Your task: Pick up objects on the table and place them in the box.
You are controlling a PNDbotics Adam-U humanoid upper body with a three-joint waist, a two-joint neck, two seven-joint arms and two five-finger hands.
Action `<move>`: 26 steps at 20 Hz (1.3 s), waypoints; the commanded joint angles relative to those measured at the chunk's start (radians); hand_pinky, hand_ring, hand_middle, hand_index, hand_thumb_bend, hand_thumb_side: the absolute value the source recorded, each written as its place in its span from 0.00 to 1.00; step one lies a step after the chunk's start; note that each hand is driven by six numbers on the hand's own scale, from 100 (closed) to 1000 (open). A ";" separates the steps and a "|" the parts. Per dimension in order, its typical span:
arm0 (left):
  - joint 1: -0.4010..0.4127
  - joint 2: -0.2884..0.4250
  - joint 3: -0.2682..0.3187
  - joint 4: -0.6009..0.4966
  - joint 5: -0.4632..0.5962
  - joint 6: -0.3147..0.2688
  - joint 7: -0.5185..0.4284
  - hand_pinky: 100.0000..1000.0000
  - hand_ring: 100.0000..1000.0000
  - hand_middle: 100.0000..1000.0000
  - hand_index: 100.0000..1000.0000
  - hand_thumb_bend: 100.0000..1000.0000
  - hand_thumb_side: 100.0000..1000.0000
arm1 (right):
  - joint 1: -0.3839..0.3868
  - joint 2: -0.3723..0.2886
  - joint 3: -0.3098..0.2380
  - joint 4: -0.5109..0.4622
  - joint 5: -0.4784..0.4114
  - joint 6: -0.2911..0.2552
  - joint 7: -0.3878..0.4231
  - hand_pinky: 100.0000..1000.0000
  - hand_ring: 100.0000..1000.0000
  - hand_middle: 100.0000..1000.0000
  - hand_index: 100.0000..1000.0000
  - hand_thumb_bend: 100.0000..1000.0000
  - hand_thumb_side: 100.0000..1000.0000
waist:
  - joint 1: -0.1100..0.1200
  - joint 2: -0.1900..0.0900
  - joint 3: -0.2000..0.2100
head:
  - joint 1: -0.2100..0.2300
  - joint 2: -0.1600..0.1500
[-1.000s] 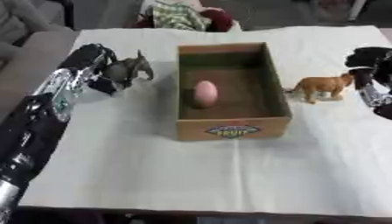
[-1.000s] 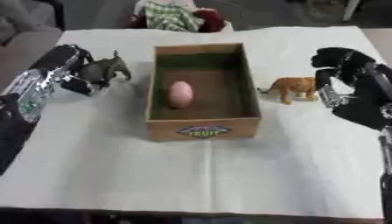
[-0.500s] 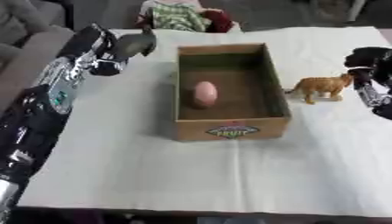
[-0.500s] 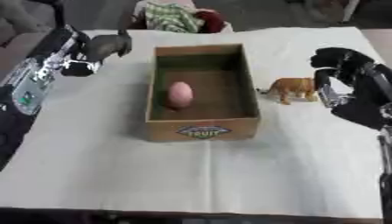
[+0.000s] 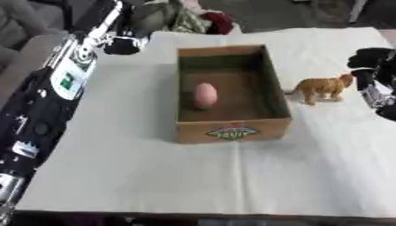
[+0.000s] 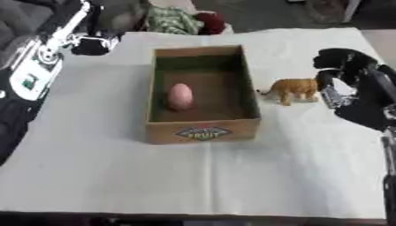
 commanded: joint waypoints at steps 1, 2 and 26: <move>-0.040 -0.016 -0.024 -0.009 -0.003 -0.019 -0.031 0.51 0.20 0.14 0.32 0.06 0.09 | -0.015 -0.007 0.003 -0.015 -0.002 -0.003 0.007 0.78 0.79 0.71 0.82 0.00 0.18 | -0.002 -0.020 -0.005 | 0.006 -0.009; -0.042 -0.028 -0.032 0.000 -0.011 -0.026 -0.040 0.51 0.21 0.15 0.32 0.06 0.10 | -0.016 -0.006 0.004 -0.016 -0.003 -0.003 0.008 0.78 0.79 0.71 0.82 0.00 0.18 | -0.002 -0.020 -0.009 | 0.007 -0.010; 0.018 -0.067 -0.058 0.032 0.042 -0.191 -0.308 0.70 0.59 0.58 0.69 0.86 0.33 | -0.019 -0.003 -0.006 -0.018 -0.005 -0.001 -0.042 0.77 0.77 0.68 0.81 0.00 0.19 | -0.009 -0.017 -0.016 | -0.001 -0.011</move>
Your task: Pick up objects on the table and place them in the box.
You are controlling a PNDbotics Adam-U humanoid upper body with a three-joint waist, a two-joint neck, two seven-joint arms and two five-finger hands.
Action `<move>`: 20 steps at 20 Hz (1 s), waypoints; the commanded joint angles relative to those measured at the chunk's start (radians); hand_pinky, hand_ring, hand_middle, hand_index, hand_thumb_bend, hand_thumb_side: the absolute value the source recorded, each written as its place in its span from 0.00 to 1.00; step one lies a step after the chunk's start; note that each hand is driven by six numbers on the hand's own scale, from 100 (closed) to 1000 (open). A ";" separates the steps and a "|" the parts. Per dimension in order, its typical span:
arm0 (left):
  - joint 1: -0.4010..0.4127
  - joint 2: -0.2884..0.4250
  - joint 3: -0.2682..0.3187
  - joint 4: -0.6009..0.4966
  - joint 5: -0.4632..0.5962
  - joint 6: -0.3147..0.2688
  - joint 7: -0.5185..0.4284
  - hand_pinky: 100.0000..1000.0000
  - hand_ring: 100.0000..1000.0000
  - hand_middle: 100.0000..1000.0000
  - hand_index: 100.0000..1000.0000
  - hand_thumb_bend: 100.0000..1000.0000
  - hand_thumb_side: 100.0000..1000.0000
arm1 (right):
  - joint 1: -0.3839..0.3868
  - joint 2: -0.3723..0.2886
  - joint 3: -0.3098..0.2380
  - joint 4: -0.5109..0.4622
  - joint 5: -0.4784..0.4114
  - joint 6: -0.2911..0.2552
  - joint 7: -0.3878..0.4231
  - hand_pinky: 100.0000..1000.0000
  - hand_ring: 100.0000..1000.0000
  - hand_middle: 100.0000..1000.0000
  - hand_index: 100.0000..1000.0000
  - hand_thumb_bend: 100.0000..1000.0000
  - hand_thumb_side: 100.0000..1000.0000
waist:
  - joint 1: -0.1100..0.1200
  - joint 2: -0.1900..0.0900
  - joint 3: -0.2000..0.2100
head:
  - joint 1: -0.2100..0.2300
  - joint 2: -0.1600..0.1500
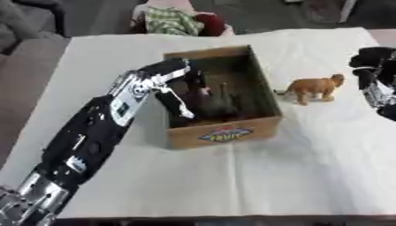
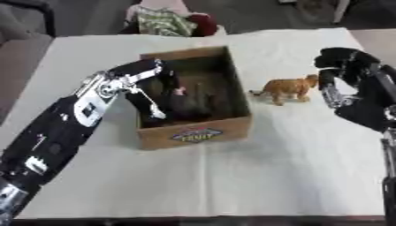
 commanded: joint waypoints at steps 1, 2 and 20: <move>-0.001 0.053 0.048 -0.091 0.051 0.021 0.015 0.70 0.59 0.58 0.69 0.87 0.35 | -0.009 -0.013 -0.011 -0.016 0.002 0.002 -0.007 0.77 0.77 0.68 0.81 0.00 0.19 | -0.004 -0.020 0.007 | -0.005 -0.002; 0.007 0.060 0.059 -0.118 0.068 0.028 0.030 0.70 0.59 0.59 0.69 0.88 0.37 | -0.009 -0.014 -0.012 -0.014 0.005 0.002 -0.008 0.77 0.76 0.68 0.80 0.00 0.19 | -0.004 -0.021 0.010 | -0.006 -0.002; 0.338 0.143 0.236 -0.582 0.389 0.218 0.318 0.66 0.51 0.50 0.62 0.61 0.04 | -0.246 -0.267 0.031 0.307 0.194 -0.085 -0.023 0.80 0.80 0.73 0.83 0.00 0.07 | -0.034 -0.037 0.100 | -0.043 0.007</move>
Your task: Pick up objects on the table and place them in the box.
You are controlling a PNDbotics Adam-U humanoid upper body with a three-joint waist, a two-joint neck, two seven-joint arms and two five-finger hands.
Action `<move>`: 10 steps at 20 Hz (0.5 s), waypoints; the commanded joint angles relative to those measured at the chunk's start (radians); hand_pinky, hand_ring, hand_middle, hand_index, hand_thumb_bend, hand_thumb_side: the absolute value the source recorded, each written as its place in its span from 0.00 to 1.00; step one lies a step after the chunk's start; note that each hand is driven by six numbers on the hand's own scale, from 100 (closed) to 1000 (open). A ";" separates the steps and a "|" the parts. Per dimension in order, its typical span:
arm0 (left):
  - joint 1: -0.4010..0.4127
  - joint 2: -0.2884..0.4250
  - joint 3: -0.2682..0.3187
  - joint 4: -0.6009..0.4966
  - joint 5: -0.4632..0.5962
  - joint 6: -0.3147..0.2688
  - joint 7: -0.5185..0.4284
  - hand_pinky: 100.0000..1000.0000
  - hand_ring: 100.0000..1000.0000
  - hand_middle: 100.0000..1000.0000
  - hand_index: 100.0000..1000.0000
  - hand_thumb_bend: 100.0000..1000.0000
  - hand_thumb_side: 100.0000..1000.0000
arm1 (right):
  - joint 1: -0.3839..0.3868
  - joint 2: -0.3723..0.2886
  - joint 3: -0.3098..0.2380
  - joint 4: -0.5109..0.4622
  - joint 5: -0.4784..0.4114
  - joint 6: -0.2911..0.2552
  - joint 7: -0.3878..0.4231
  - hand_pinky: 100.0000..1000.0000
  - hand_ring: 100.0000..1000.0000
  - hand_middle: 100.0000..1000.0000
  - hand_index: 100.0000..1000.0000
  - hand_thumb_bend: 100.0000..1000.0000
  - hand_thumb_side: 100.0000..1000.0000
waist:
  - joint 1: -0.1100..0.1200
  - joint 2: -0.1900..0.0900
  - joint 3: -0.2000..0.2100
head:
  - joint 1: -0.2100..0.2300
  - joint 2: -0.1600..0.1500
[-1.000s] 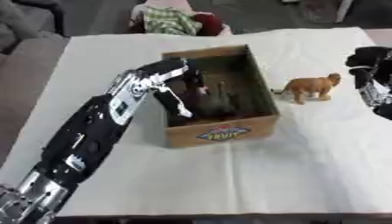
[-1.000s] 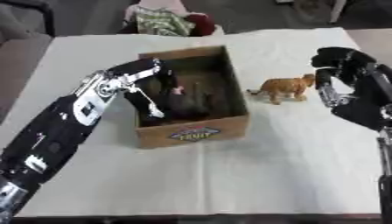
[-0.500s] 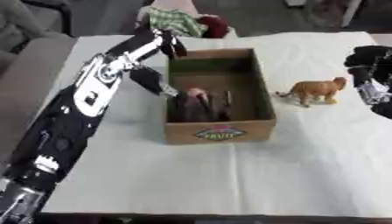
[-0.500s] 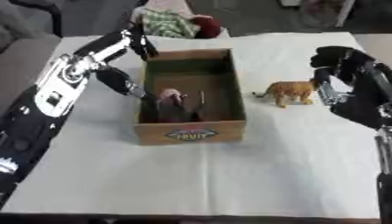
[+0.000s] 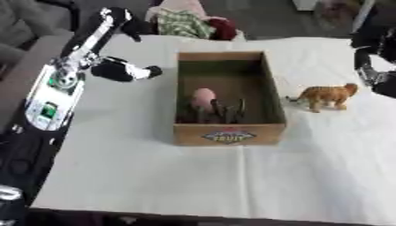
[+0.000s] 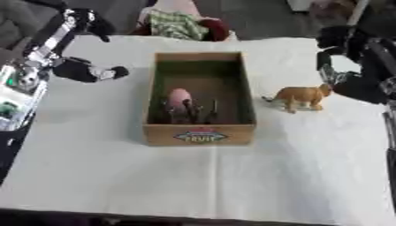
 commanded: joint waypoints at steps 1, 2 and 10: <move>0.051 0.050 0.028 -0.092 0.139 0.047 0.055 0.66 0.51 0.49 0.62 0.61 0.04 | -0.068 -0.088 0.015 0.145 0.088 -0.062 -0.008 0.81 0.81 0.74 0.83 0.00 0.08 | -0.002 -0.020 0.006 | -0.005 0.006; 0.076 0.058 0.037 -0.111 0.198 0.062 0.067 0.66 0.50 0.49 0.62 0.60 0.04 | -0.095 -0.098 0.018 0.226 0.134 -0.104 -0.021 0.81 0.81 0.74 0.83 0.00 0.08 | -0.003 -0.021 0.009 | -0.006 0.007; 0.169 0.045 0.081 -0.168 0.291 0.116 0.101 0.65 0.50 0.48 0.61 0.58 0.05 | -0.199 -0.113 0.013 0.567 0.444 -0.297 -0.150 0.84 0.85 0.78 0.86 0.00 0.12 | -0.005 -0.021 0.025 | -0.013 0.010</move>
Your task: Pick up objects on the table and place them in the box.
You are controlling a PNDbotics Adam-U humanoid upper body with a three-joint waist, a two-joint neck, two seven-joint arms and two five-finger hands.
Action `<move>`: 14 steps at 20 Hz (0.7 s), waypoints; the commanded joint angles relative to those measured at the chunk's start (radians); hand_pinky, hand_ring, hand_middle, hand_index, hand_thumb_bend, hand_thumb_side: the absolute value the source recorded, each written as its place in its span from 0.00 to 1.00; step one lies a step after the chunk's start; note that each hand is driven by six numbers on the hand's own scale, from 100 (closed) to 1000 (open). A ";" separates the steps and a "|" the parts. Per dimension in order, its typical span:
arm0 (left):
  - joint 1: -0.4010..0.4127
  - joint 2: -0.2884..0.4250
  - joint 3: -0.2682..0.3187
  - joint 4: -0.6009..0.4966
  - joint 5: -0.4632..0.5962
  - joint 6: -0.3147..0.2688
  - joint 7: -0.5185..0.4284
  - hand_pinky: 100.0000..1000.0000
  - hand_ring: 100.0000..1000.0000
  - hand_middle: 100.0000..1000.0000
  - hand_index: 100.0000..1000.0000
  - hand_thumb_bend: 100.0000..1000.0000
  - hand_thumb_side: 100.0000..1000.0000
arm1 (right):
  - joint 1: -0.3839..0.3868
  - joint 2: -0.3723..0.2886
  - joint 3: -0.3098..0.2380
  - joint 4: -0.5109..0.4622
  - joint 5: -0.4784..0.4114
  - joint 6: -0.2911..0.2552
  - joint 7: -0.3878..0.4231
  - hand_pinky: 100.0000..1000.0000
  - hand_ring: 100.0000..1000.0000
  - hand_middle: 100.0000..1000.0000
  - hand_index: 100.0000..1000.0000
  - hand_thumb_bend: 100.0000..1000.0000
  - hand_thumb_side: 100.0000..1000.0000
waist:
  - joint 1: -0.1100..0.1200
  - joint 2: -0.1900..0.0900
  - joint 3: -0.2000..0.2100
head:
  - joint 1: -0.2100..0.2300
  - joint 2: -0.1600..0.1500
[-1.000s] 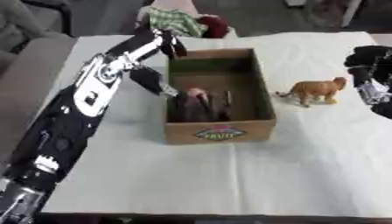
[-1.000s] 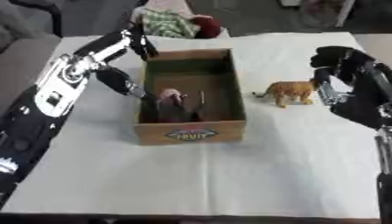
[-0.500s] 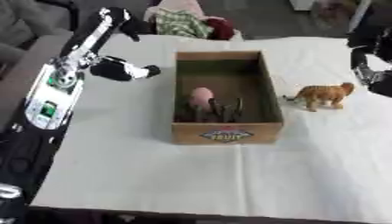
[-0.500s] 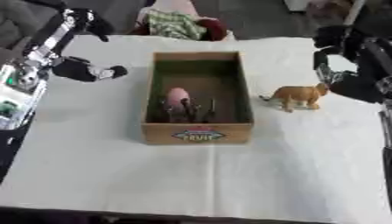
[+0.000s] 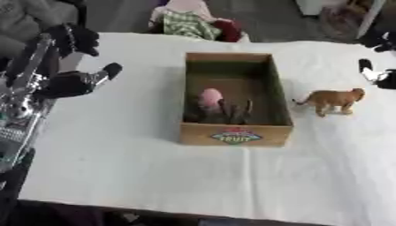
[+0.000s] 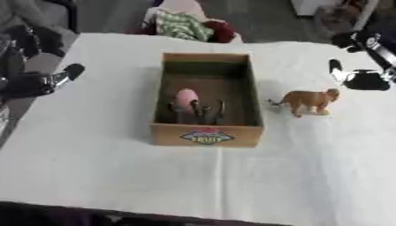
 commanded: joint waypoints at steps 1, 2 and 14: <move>0.002 0.014 0.019 -0.025 0.011 0.014 0.001 0.65 0.50 0.48 0.61 0.58 0.05 | -0.034 -0.034 -0.009 0.068 0.108 -0.048 -0.041 0.84 0.85 0.77 0.86 0.00 0.13 | 0.000 -0.014 0.001 | -0.005 0.006; 0.006 0.010 0.020 -0.024 0.010 0.016 -0.002 0.65 0.50 0.48 0.61 0.58 0.06 | -0.036 -0.032 -0.010 0.084 0.136 -0.055 -0.052 0.84 0.85 0.77 0.86 0.00 0.14 | 0.000 -0.013 0.002 | -0.006 0.006; 0.027 -0.014 0.024 -0.017 0.007 0.023 -0.014 0.65 0.49 0.48 0.61 0.57 0.06 | -0.044 0.004 -0.001 0.197 0.304 -0.085 -0.131 0.84 0.85 0.77 0.86 0.00 0.18 | 0.002 -0.005 0.010 | -0.012 0.005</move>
